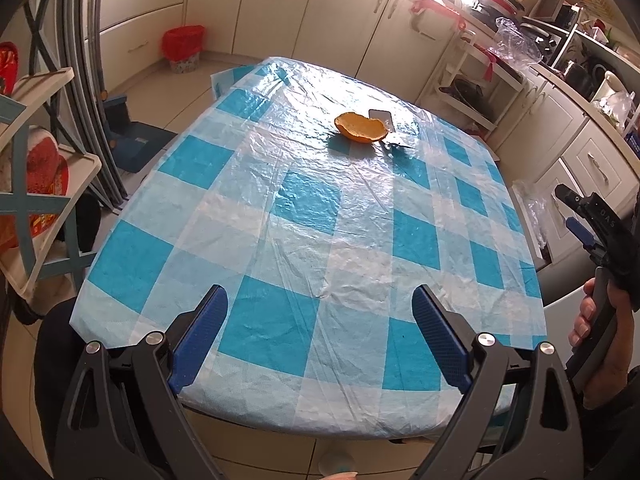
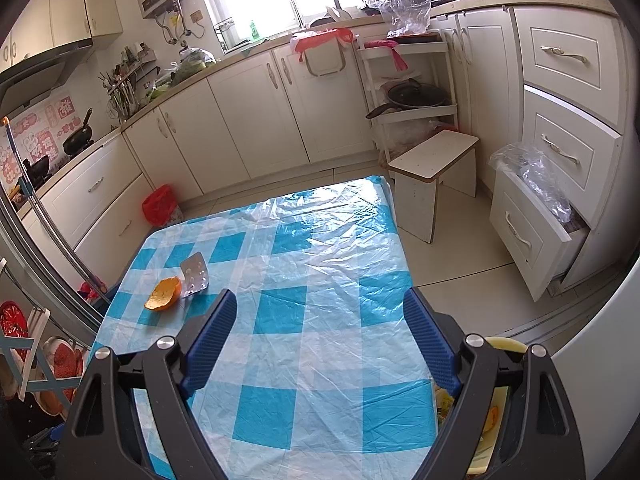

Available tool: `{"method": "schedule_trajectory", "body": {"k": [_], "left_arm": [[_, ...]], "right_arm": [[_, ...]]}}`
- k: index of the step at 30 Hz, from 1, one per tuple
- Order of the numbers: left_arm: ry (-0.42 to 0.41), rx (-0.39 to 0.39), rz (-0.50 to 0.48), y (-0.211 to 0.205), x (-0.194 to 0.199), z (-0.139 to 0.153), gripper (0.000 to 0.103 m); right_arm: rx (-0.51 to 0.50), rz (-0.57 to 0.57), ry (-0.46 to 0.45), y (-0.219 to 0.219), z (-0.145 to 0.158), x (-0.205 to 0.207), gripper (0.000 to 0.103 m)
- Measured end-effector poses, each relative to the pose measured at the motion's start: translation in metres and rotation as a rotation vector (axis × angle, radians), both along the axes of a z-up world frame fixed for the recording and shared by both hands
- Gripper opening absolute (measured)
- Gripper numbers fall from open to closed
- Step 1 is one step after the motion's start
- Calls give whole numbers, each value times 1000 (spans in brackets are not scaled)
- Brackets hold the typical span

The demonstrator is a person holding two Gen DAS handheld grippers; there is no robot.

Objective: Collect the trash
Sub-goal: 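Move both open tools back over the table toward the last peel and blister pack, then grasp the remaining orange peel with the left gripper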

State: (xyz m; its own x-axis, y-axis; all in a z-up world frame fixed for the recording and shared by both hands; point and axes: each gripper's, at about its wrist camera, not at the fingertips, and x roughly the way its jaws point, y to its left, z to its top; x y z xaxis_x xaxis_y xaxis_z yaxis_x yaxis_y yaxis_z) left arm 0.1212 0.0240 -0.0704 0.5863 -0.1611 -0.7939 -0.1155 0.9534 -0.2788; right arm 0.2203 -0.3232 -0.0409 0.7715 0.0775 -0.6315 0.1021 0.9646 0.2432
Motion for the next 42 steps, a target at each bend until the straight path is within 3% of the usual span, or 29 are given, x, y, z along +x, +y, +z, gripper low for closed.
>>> {"method": "schedule_trajectory", "body": {"k": [10,18,24,30,36,39,42], "left_arm": [[-35,-61,-11,15,35,-2,89],[-24,-107,-1,18,86,-9,89],[13,-266,50,29,135,-22,89],[37,-346,76,15,185,-38,77],[45,-328,102,-6,222,-50,55],[53,-308,103,-12,236,-54,18],[31,-264,69,-15,238,-52,5]], "right_arm": [[-21,66,12,17,-7,8,82],[-46,204,70,62,-23,53,82],[-64,289,112,94,-36,82,82],[-54,340,142,101,-47,84,82],[4,322,144,89,-46,86,82],[18,324,132,88,-42,88,82],[10,336,125,91,-40,90,82]]}}
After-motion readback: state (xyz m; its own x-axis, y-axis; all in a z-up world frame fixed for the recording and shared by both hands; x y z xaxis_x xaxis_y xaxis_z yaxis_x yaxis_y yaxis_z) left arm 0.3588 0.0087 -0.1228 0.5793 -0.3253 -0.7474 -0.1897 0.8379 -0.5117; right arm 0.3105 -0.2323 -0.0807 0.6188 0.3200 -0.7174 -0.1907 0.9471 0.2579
